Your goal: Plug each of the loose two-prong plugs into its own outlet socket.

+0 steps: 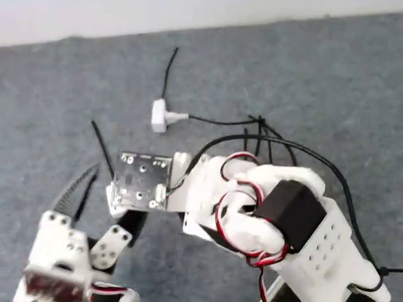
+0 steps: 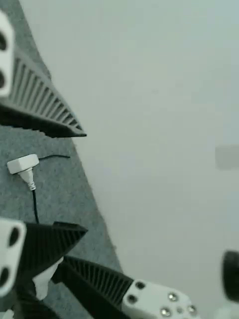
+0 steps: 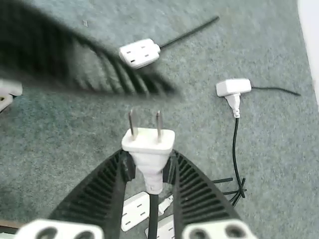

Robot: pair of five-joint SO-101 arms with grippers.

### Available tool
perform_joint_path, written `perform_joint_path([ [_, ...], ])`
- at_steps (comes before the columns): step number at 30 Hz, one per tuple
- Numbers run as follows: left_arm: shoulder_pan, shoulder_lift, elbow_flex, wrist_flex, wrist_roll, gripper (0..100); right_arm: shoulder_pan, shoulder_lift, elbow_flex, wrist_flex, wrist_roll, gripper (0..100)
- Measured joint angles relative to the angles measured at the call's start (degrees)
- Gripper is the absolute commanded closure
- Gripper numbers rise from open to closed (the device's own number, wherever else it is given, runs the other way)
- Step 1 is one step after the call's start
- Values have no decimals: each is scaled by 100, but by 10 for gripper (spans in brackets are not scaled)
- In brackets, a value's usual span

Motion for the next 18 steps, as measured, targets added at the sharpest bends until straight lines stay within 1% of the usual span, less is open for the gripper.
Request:
perform_joint_path([
  [6,413,9,149,0,0,727,-53,0,0,-97,-158,991],
  [18,448,0,624,-114,35,727,-70,0,0,-79,-211,991],
])
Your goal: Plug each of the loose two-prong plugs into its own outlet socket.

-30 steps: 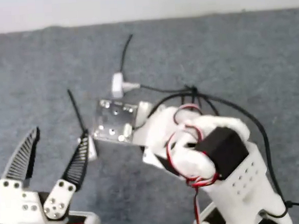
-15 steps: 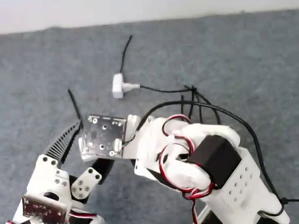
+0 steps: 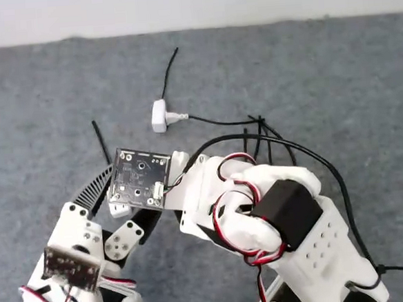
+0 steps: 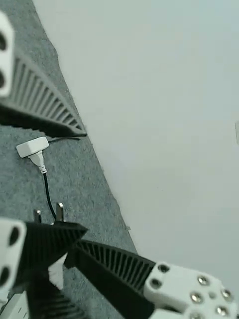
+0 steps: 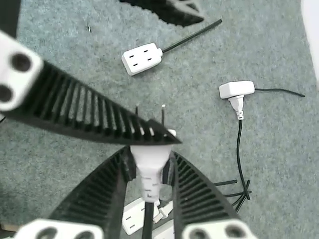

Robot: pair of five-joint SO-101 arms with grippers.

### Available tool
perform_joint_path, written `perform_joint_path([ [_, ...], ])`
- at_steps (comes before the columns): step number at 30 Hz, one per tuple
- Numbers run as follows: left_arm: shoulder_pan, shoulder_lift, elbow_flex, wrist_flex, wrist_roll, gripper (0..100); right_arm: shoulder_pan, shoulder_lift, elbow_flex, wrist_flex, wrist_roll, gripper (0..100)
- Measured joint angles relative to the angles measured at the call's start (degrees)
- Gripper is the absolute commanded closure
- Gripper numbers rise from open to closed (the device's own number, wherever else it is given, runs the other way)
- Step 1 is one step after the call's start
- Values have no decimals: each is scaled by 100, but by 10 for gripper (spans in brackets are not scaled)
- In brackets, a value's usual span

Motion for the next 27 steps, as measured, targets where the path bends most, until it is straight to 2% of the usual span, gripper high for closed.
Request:
perform_joint_path([
  [8,-9,-9,545,-413,9,727,0,-325,9,35,0,991],
  [27,-9,9,1011,-484,-35,727,-88,-651,97,79,-202,991],
])
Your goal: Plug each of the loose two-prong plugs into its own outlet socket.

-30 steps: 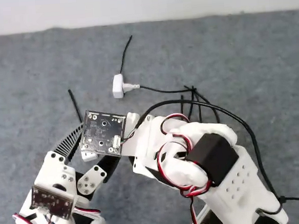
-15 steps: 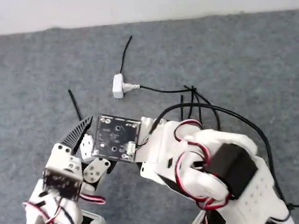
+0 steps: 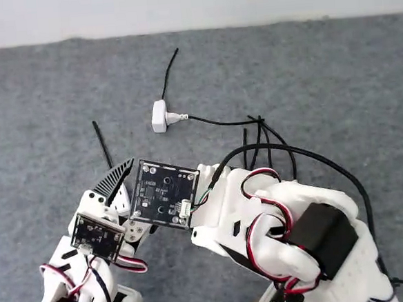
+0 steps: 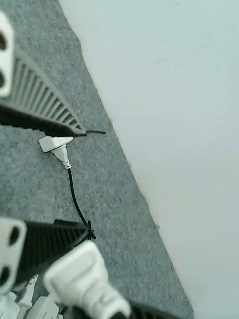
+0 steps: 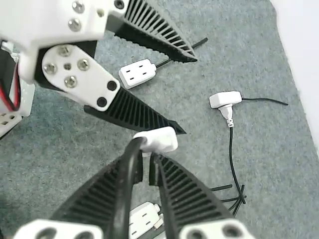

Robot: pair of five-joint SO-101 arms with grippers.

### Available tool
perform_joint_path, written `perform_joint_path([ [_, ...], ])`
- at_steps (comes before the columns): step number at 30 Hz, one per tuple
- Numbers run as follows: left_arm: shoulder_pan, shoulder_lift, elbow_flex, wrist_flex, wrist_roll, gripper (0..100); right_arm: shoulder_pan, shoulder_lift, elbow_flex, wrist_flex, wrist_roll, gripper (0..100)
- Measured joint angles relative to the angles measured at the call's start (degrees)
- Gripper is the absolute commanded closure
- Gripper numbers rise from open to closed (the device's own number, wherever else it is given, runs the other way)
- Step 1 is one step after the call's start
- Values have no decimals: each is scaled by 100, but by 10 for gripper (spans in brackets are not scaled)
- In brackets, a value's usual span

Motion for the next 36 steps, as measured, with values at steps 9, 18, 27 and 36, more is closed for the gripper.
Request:
perform_joint_path([
  [9,-18,9,62,9,-9,727,9,9,1231,-765,-26,991],
  [18,-18,0,62,0,-9,727,9,0,1319,-870,-185,990],
  [27,-44,0,62,0,-9,728,62,-35,1908,-1248,-202,990],
  [36,-105,0,70,0,18,728,413,0,2110,-1635,-211,990],
])
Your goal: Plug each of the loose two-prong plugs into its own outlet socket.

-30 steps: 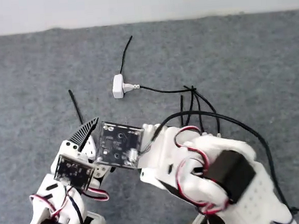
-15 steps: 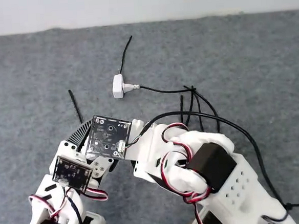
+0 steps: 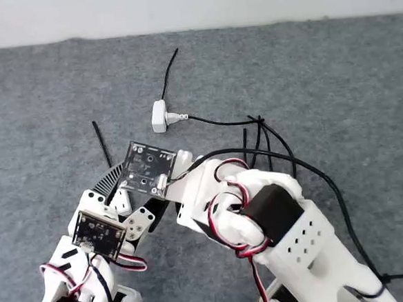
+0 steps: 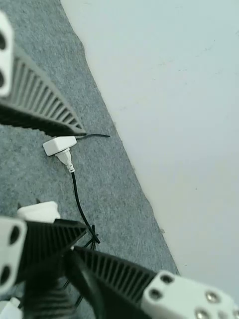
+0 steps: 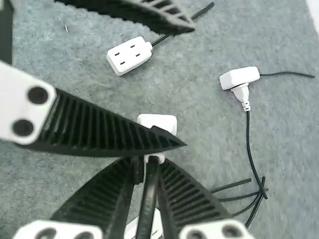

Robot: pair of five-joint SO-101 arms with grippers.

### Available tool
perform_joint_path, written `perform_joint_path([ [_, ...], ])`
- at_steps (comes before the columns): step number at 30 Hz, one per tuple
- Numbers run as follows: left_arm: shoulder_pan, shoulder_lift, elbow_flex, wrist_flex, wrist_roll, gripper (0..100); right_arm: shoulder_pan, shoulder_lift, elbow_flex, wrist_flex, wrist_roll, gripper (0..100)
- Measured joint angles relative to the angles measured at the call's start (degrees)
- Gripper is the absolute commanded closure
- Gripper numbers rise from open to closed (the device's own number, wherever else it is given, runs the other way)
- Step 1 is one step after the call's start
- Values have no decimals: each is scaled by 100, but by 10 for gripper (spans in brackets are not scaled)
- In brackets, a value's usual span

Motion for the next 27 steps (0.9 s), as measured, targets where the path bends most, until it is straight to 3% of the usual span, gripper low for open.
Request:
perform_joint_path([
  [10,0,0,0,0,0,728,18,0,413,-308,-26,990],
  [21,-44,0,0,0,0,728,571,9,1266,-862,-44,990],
  [27,-976,0,0,-246,-176,728,607,9,1547,-1222,-360,990],
])
